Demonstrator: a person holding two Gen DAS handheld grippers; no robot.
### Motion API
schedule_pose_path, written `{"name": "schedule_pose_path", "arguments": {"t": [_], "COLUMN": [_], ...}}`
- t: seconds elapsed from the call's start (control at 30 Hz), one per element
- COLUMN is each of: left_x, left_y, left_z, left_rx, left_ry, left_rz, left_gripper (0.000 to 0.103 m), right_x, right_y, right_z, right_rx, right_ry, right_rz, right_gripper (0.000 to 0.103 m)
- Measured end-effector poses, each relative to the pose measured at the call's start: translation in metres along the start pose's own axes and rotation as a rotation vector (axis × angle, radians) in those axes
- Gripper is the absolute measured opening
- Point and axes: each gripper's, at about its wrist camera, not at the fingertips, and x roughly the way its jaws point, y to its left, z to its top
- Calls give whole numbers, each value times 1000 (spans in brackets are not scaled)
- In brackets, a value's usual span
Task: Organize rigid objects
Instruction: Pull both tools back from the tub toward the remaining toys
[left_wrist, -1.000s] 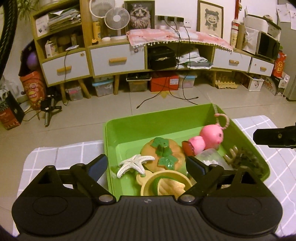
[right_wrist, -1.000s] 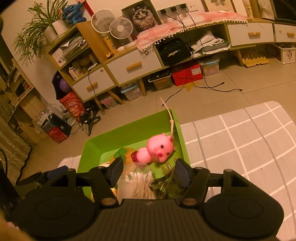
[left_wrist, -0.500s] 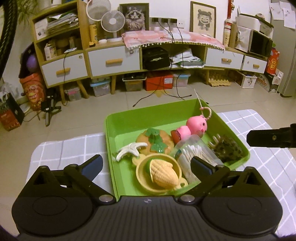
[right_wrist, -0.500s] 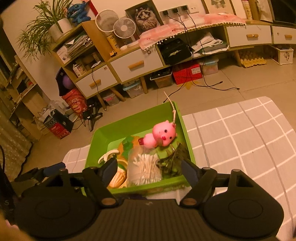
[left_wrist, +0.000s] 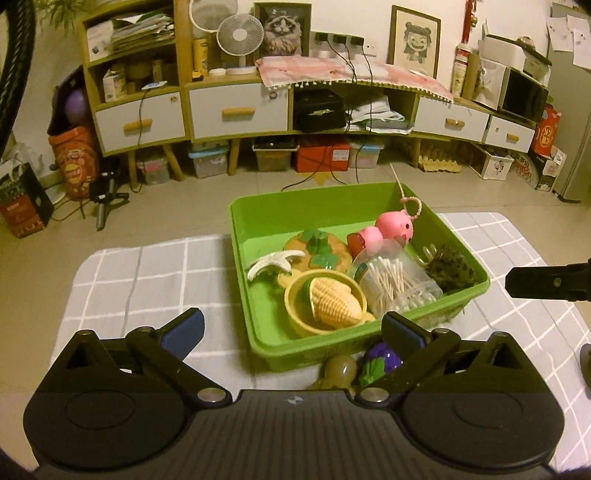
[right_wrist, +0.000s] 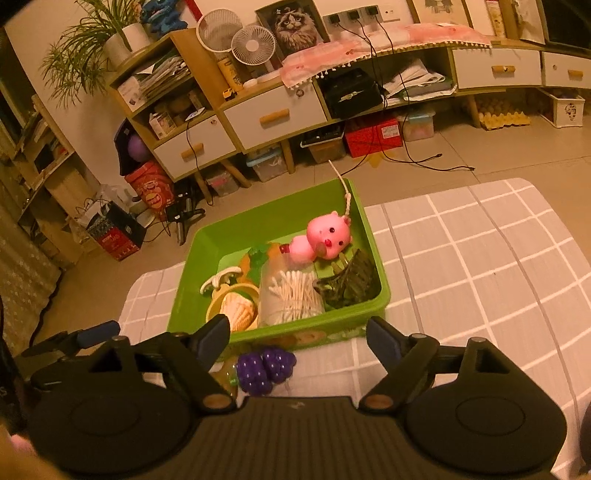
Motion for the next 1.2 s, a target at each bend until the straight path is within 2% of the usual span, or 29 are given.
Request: {"name": "schedule_pose_path", "arguments": {"t": [0.4, 0.57, 0.93, 1.2], "left_x": [-2, -4, 4, 6], "left_y": [10, 17, 34, 41], "left_z": [-42, -62, -84, -90], "left_rx": [-38, -52, -70, -64], "left_ry": [69, 55, 126, 141], "left_rz": [-42, -49, -18, -16], "left_gripper": [101, 101, 101, 101], "right_x": [13, 19, 44, 61], "right_y": [-7, 3, 24, 31], "right_z": [-33, -46, -78, -93], "right_rx": [12, -57, -209, -227], "right_ry": [38, 69, 141, 178], "right_rz": [-13, -6, -17, -19], "right_gripper": [54, 55, 55, 55]}}
